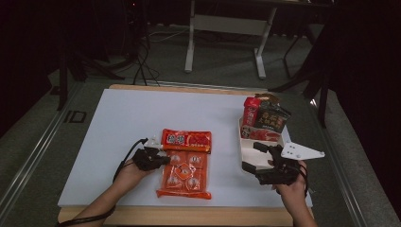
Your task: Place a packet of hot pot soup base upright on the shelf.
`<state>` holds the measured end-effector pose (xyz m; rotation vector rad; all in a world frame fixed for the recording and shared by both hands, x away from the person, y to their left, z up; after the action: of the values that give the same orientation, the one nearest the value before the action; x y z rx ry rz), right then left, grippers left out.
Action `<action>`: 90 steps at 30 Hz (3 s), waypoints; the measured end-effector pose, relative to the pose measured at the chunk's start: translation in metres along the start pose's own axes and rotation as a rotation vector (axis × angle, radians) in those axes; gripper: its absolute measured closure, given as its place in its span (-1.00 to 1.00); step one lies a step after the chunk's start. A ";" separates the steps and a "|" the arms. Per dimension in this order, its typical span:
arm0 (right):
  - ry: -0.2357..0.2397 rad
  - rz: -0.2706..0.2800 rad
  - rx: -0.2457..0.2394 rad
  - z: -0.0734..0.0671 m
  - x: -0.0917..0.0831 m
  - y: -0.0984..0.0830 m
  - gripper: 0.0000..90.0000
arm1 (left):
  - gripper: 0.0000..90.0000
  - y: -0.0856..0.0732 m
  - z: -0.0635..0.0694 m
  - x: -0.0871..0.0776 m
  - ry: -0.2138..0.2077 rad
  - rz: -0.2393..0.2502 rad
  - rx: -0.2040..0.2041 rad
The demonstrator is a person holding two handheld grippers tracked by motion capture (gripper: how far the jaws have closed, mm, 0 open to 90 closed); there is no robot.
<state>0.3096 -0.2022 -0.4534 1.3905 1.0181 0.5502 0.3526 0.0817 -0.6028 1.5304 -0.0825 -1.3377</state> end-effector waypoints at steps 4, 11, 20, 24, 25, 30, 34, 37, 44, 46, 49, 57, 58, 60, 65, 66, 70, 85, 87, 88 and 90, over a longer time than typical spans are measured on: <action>0.000 -0.002 -0.001 0.000 0.000 -0.001 -0.68 | 1.00 0.003 0.007 0.005 -0.023 -0.004 0.001; -0.013 -0.013 -0.022 0.000 0.000 -0.002 -0.68 | 0.87 0.014 0.007 0.000 -0.023 0.042 0.007; -0.016 -0.010 -0.026 -0.001 -0.001 -0.002 -0.69 | 0.05 0.034 -0.022 -0.014 0.014 0.118 -0.075; -0.014 -0.004 -0.023 -0.002 0.000 -0.002 -0.72 | -0.10 0.038 -0.035 -0.011 0.024 0.132 -0.107; -0.021 -0.002 -0.027 -0.002 0.000 -0.002 -0.72 | -0.11 0.038 -0.038 -0.010 0.023 0.135 -0.115; -0.024 -0.005 -0.043 -0.005 0.003 -0.002 -0.76 | -0.18 0.040 -0.052 -0.002 0.033 0.137 -0.136; -0.001 -0.020 -0.054 -0.009 0.008 -0.006 -0.76 | -0.18 0.040 -0.062 0.007 0.041 0.124 -0.150; 0.018 -0.019 -0.056 -0.013 0.010 -0.007 -0.76 | -0.17 0.040 -0.069 0.011 0.042 0.119 -0.166; 0.028 -0.003 -0.046 -0.012 0.007 -0.005 -0.76 | -0.12 0.038 -0.077 0.021 0.020 0.098 -0.216; 0.023 -0.002 -0.049 -0.012 0.007 -0.006 -0.76 | -0.11 0.038 -0.075 0.024 0.005 0.087 -0.215; 0.021 -0.017 -0.046 -0.012 0.009 -0.007 -0.76 | -0.04 0.039 -0.074 0.027 -0.008 0.076 -0.209; 0.023 -0.036 -0.041 -0.012 0.011 -0.010 -0.76 | 0.14 0.039 -0.068 0.034 -0.052 0.052 -0.178; 0.023 -0.039 -0.040 -0.012 0.011 -0.011 -0.76 | 0.14 0.040 -0.066 0.035 -0.060 0.055 -0.179; 0.022 -0.041 -0.040 -0.012 0.011 -0.011 -0.76 | 0.20 0.041 -0.062 0.037 -0.093 0.057 -0.181; 0.024 -0.046 -0.033 -0.012 0.012 -0.012 -0.76 | 0.31 0.042 -0.060 0.041 -0.106 0.058 -0.172; 0.024 -0.046 -0.034 -0.011 0.012 -0.012 -0.76 | 0.37 0.043 -0.059 0.042 -0.100 0.056 -0.166; 0.029 -0.047 -0.029 -0.011 0.012 -0.012 -0.75 | 0.57 0.046 -0.054 0.048 -0.122 0.048 -0.168; 0.020 -0.069 -0.025 -0.009 0.014 -0.015 -0.71 | 0.98 0.062 -0.038 0.028 -0.116 0.102 -0.100; 0.016 -0.068 -0.023 -0.009 0.015 -0.014 -0.71 | 0.98 0.065 -0.036 0.022 -0.122 0.118 -0.101; 0.011 -0.066 -0.022 -0.008 0.015 -0.014 -0.71 | 0.98 0.066 -0.035 0.019 -0.118 0.118 -0.098; 0.007 -0.068 -0.020 -0.008 0.015 -0.014 -0.72 | 0.98 0.068 -0.032 0.014 -0.116 0.131 -0.094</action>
<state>0.3074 -0.1876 -0.4696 1.3324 1.0583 0.5139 0.4191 0.0630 -0.5693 1.3450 -0.1874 -1.3069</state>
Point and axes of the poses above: each handheld gripper's, and its own axes: x roughly forward along the jaws, y roughly out of its top, z roughly to its right, the point moved 9 cm from there along x, roughly forward along the jaws, and after that the axes turned 3 degrees about z, right-handed, at the moved point
